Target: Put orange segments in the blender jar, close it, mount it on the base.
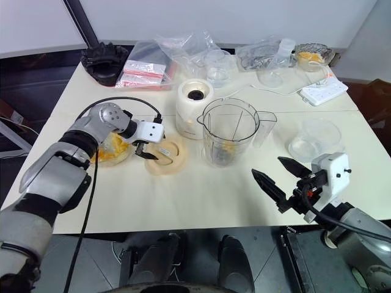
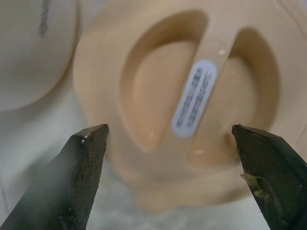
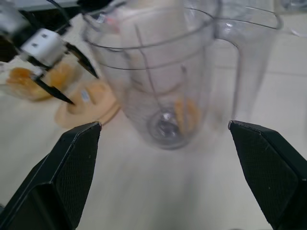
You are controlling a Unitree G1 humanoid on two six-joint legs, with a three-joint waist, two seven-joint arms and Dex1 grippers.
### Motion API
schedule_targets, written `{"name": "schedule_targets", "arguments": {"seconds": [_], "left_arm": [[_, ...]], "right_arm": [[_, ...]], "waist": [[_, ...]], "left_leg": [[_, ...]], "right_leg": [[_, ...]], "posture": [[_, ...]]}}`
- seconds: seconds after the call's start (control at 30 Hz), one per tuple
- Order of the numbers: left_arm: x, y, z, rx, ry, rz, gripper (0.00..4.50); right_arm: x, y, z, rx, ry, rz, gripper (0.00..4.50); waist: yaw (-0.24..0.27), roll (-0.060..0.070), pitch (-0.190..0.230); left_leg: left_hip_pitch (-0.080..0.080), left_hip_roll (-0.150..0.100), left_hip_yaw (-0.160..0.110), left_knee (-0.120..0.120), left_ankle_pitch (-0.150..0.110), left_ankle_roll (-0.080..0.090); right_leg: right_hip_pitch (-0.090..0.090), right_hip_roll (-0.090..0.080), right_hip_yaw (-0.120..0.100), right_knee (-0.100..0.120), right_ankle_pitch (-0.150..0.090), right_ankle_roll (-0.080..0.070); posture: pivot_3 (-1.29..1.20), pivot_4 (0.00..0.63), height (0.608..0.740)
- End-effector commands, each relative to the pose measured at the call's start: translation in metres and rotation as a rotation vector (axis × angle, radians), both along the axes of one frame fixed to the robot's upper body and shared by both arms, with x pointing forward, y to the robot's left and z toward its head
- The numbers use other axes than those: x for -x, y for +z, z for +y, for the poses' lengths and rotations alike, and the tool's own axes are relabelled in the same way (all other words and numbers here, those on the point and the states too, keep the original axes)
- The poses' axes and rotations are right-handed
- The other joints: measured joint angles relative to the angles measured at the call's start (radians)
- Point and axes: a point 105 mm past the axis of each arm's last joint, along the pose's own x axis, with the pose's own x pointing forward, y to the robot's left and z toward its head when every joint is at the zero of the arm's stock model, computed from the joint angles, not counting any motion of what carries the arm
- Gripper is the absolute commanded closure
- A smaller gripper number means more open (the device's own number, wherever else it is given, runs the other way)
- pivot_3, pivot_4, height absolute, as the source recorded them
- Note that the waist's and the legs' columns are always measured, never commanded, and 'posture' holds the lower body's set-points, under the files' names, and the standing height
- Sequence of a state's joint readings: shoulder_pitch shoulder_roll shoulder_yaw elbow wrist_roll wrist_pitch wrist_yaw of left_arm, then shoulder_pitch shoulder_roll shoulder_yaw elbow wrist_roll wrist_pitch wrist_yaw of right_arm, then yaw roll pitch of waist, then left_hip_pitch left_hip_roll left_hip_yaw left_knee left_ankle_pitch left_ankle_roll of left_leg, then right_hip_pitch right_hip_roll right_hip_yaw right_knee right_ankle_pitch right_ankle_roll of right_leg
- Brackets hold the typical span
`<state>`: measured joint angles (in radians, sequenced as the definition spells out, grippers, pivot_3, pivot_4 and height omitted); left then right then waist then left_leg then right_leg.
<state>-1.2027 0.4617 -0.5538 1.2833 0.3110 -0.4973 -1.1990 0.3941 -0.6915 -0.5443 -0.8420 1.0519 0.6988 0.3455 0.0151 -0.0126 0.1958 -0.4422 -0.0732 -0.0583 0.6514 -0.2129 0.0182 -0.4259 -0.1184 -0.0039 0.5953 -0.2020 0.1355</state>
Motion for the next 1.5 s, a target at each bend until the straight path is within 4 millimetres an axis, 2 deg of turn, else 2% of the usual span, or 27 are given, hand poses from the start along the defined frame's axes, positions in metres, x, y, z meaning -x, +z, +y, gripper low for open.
{"name": "schedule_targets", "arguments": {"seconds": [0.03,0.2,0.57,0.67,0.7,0.87,0.9,1.0,1.13,1.27,1.43,1.5], "left_arm": [[-0.003,0.014,-0.004,0.015,-0.021,-0.028,0.17],[0.000,0.017,-0.011,0.027,-0.062,-0.008,0.17],[0.004,-0.007,-0.016,-0.028,-0.066,0.009,0.17],[0.006,-0.012,-0.018,-0.022,-0.056,0.036,1.04],[0.006,-0.013,-0.019,-0.014,-0.050,0.042,1.48],[0.009,-0.018,-0.022,-0.018,-0.054,0.078,4.11],[0.010,-0.019,-0.022,-0.021,-0.055,0.082,4.27],[0.011,-0.018,-0.021,-0.013,-0.053,0.103,4.26],[0.009,0.004,-0.029,0.078,-0.059,0.110,4.26],[0.006,0.051,-0.036,0.174,-0.103,0.093,4.26],[0.013,0.108,-0.024,0.129,-0.195,0.015,4.26],[0.016,0.139,-0.023,0.157,-0.213,-0.052,4.26]], "right_arm": [[0.006,0.004,0.010,-0.015,0.025,-0.010,0.04],[0.008,0.008,0.021,-0.012,0.059,-0.012,0.04],[-0.003,0.017,0.033,0.037,0.096,-0.042,0.04],[-0.004,0.016,0.033,0.040,0.093,-0.038,0.00],[-0.004,0.015,0.033,0.040,0.091,-0.037,0.00],[-0.007,0.015,0.029,0.053,0.080,-0.037,0.00],[-0.008,0.015,0.028,0.054,0.078,-0.038,0.00],[-0.010,0.014,0.027,0.057,0.074,-0.038,0.00],[-0.013,0.012,0.026,0.055,0.064,-0.037,0.00],[-0.015,0.007,0.025,0.040,0.057,-0.028,0.00],[-0.018,-0.002,0.020,0.038,0.042,-0.011,0.00],[-0.019,-0.003,0.017,0.044,0.036,-0.009,0.00]], "waist": [[-0.001,0.000,0.000],[0.000,-0.001,0.000],[0.001,-0.001,-0.001],[0.000,-0.001,-0.001],[0.000,-0.001,-0.001],[0.002,-0.001,-0.002],[0.002,-0.001,-0.002],[0.000,-0.001,-0.002],[0.000,-0.001,-0.002],[0.001,-0.002,-0.001],[-0.003,-0.002,-0.002],[-0.004,-0.002,-0.001]], "left_leg": [[0.000,0.000,0.000,0.001,0.000,0.000],[0.000,0.000,0.000,0.002,0.000,0.000],[0.000,0.000,0.000,0.003,0.000,0.000],[0.000,0.000,0.000,0.003,0.000,0.000],[0.000,0.000,0.000,0.003,0.000,0.001],[0.001,0.000,0.000,0.004,0.000,0.001],[0.001,0.000,0.000,0.005,0.000,0.001],[0.001,0.000,0.000,0.007,0.000,0.001],[0.001,0.000,0.000,0.008,0.000,0.001],[0.000,0.000,0.000,0.009,0.000,0.001],[-0.001,0.000,0.000,0.010,0.000,0.001],[-0.001,0.001,0.000,0.010,-0.001,0.002]], "right_leg": [[0.001,0.000,0.000,0.000,0.000,-0.001],[0.000,0.000,0.000,0.001,0.003,0.000],[0.000,0.000,0.000,0.002,0.003,0.001],[0.000,0.000,0.000,0.002,0.003,0.001],[0.000,0.000,0.000,0.002,0.003,0.001],[0.001,0.001,0.000,0.003,0.003,0.001],[0.002,0.001,0.000,0.003,0.003,0.001],[0.003,0.001,0.000,0.004,0.003,0.001],[0.003,0.001,0.000,0.004,0.003,0.001],[0.002,0.001,0.000,0.004,0.003,0.001],[0.002,0.001,0.000,0.004,0.003,0.001],[0.002,0.001,0.000,0.005,0.003,0.001]], "posture": [[0.00,0.150,0.740],[0.00,0.150,0.740],[0.00,0.150,0.740],[0.00,0.150,0.740],[0.00,0.150,0.740],[0.00,0.150,0.740],[0.00,0.150,0.740],[0.00,0.150,0.740],[0.00,0.150,0.740],[0.00,0.150,0.740],[0.00,0.150,0.740],[0.00,0.150,0.740]]}}
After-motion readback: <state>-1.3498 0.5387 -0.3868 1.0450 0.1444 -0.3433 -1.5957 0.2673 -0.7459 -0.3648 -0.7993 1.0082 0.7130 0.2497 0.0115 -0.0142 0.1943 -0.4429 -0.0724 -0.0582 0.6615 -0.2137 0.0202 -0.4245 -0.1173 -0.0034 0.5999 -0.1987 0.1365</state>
